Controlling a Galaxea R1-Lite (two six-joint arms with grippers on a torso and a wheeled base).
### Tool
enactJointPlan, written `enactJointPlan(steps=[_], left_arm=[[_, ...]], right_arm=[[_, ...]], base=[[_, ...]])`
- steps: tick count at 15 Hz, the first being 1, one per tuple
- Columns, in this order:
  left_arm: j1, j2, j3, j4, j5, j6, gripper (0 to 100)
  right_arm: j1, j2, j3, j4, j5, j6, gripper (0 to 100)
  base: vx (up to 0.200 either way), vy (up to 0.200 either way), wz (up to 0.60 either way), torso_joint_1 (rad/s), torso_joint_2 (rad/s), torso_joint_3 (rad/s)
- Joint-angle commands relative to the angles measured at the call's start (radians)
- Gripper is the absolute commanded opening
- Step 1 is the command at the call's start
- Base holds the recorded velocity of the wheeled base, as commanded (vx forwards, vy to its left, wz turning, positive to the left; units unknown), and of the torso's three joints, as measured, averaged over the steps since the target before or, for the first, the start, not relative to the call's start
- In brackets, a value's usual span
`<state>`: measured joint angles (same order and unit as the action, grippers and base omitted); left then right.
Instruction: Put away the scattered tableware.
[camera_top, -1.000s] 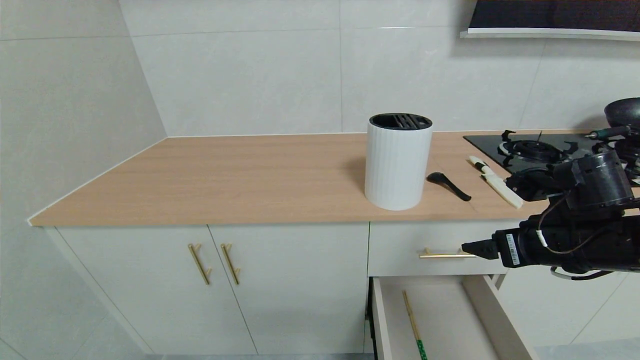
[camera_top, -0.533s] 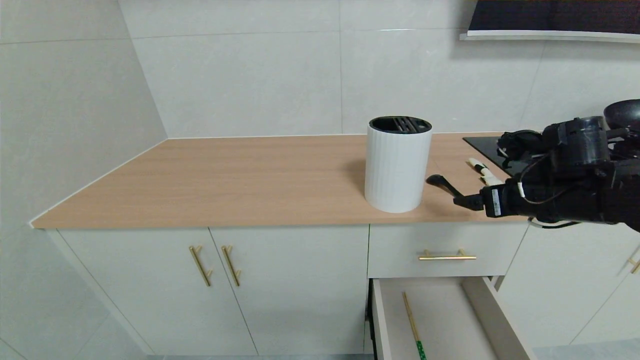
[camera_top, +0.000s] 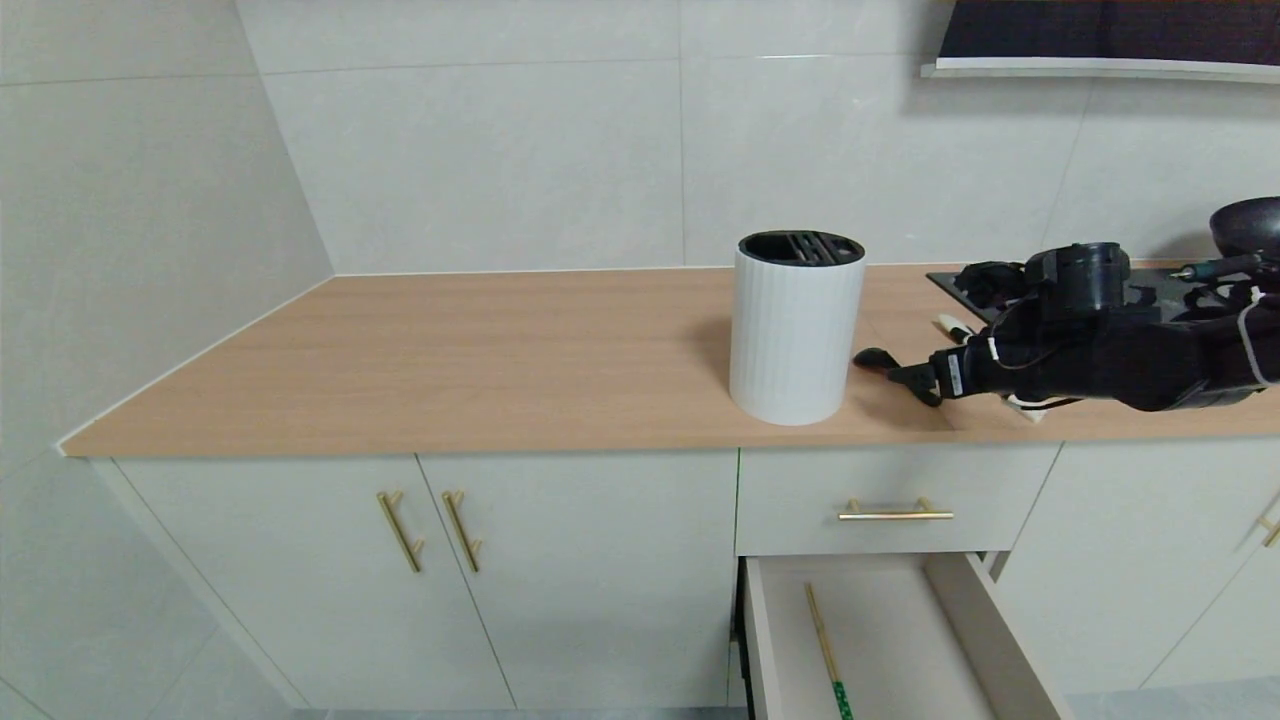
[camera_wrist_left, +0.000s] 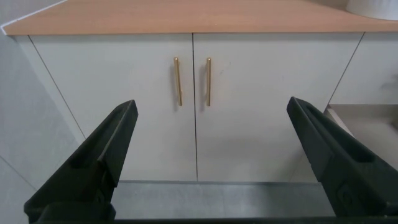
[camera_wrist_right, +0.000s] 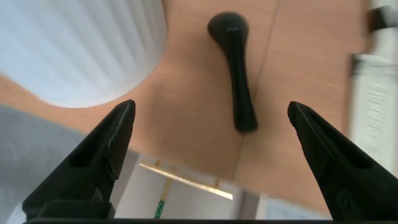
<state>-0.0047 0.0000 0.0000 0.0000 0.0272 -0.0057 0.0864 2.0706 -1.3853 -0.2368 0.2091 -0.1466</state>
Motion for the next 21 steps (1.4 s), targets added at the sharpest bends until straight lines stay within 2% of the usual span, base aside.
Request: enactJointPlan(steps=[1,5,18,19,21], left_arm=[[0.002,0.000,0.000,0.000,0.000,0.000,100],[0.000,0.000,0.000,0.000,0.000,0.000,100],[0.000,0.000,0.000,0.000,0.000,0.000,100],[0.000,0.000,0.000,0.000,0.000,0.000,100],[0.000,0.000,0.000,0.000,0.000,0.000,100]], right_arm=[[-0.010,0.086,-0.014,-0.027,0.007,-0.001,100],[-0.010,0.146,-0.054,-0.105,0.009,0.001,100],[-0.030,0.232,-0.126,-0.107,0.001,0.005,100],[-0.028,0.233,-0.126,-0.107,0.001,0.005,0],[-0.027,0.243,-0.126,-0.107,0.001,0.005,0]], base=[[0.000,0.000,0.00,0.000,0.00,0.000],[0.000,0.000,0.00,0.000,0.00,0.000],[0.000,0.000,0.00,0.000,0.00,0.000],[0.000,0.000,0.00,0.000,0.00,0.000],[0.000,0.000,0.00,0.000,0.00,0.000]])
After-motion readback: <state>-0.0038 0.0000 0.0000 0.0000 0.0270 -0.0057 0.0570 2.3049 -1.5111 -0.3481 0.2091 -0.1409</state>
